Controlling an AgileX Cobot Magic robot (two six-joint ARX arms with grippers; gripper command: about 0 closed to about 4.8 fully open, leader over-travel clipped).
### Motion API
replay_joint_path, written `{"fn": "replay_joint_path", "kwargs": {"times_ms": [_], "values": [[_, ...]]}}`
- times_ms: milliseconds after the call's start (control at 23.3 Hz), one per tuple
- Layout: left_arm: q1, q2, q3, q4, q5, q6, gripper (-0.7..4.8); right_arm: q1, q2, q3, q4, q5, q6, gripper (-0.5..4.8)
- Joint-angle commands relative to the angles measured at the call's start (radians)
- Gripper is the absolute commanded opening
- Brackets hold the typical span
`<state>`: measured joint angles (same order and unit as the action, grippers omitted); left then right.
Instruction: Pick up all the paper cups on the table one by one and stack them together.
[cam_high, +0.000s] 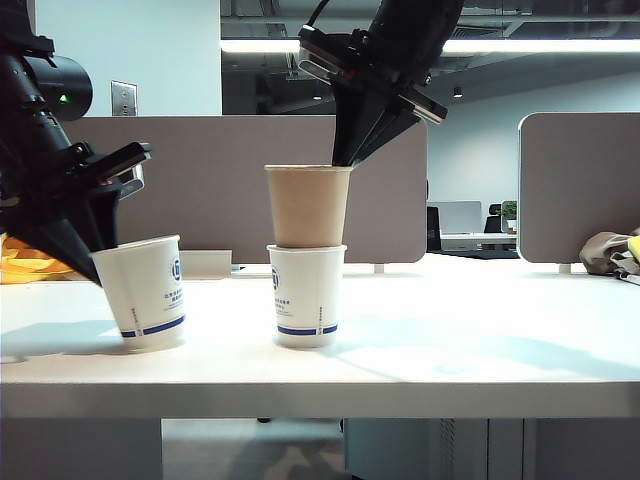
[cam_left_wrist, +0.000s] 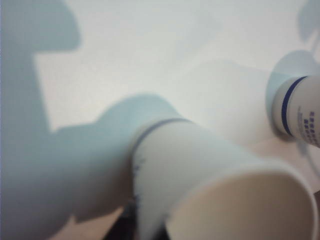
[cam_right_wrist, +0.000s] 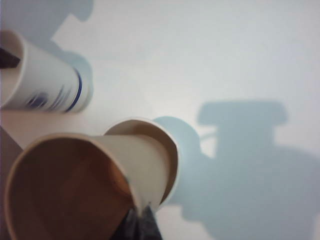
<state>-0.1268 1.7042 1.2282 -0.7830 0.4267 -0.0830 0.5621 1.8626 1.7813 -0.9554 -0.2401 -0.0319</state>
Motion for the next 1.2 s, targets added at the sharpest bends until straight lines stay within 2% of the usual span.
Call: {"fn": "replay_joint_path", "kwargs": {"times_ms": [43,172,300,386,472,687,987,1073,1202], "values": [[0.0,-0.003,0.002,0.023,0.006,0.0,-0.05,0.003,-0.004,0.005,0.01,-0.009,-0.003,0.6],[0.0,-0.003,0.003,0.037,0.008,-0.003,-0.05,0.003,-0.004,0.005,0.012,-0.009,-0.003,0.68],[0.0,-0.006,0.016,0.038,0.143,-0.004,-0.05,0.003,-0.004,0.005,0.018,0.0,-0.003,0.78],[0.0,-0.006,0.036,0.03,0.191,-0.019,-0.05,0.001,-0.004,0.005,0.017,0.015,-0.003,1.14],[-0.006,-0.009,0.071,0.02,0.228,-0.042,-0.05,0.001,-0.004,0.005,0.016,0.041,-0.003,1.19],[-0.028,-0.091,0.216,-0.023,0.223,-0.08,-0.05,-0.002,-0.006,0.005,0.017,0.072,-0.003,1.18],[-0.097,-0.113,0.31,0.014,0.217,-0.121,-0.05,-0.027,-0.021,0.006,0.017,0.2,0.006,1.17],[-0.148,-0.106,0.31,0.026,0.136,-0.138,-0.05,-0.046,-0.044,0.006,0.024,0.23,0.026,1.17],[-0.206,-0.069,0.309,0.023,0.101,-0.135,-0.05,-0.065,-0.097,0.006,0.049,0.262,0.039,1.17]]}}
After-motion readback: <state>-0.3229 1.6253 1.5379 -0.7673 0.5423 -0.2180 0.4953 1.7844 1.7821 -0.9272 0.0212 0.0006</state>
